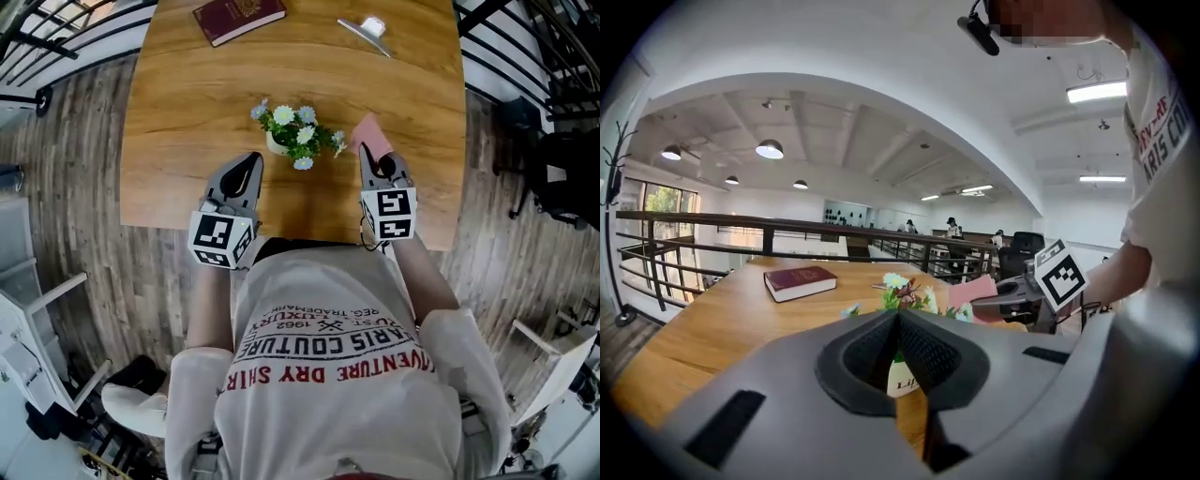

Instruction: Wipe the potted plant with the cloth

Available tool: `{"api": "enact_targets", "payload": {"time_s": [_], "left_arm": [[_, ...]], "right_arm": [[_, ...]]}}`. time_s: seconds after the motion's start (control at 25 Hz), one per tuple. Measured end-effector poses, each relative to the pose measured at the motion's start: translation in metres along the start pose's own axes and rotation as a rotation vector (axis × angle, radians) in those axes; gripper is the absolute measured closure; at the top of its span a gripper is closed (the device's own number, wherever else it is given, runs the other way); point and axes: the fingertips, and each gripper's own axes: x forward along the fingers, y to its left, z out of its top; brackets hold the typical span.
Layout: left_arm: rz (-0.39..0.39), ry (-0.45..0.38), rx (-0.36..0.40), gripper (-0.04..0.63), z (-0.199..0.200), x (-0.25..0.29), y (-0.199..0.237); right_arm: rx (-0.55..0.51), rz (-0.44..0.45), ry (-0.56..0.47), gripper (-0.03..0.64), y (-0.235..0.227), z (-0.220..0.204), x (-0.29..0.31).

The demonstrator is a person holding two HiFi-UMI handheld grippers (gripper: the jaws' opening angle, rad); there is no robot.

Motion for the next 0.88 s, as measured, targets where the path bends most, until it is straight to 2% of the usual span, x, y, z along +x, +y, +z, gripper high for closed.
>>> {"api": "enact_targets", "payload": {"time_s": [0.16, 0.4, 0.76, 0.88], "left_arm": [[-0.021, 0.079, -0.005, 0.578, -0.029, 0.019, 0.001], [-0.081, 0.151, -0.005, 0.578, -0.058, 0.049, 0.009], [-0.18, 0.231, 0.0, 0.578, -0.076, 0.067, 0.014], [-0.214, 0.245, 0.005, 0.578, -0.082, 0.068, 0.014]], "right_arm": [[-0.001, 0.053, 0.048, 0.581, 0.009, -0.022, 0.025], [-0.012, 0.121, 0.099, 0.581, 0.033, -0.041, 0.059], [-0.118, 0.177, 0.14, 0.581, 0.065, -0.055, 0.08], [-0.164, 0.163, 0.146, 0.581, 0.073, -0.056, 0.081]]}}
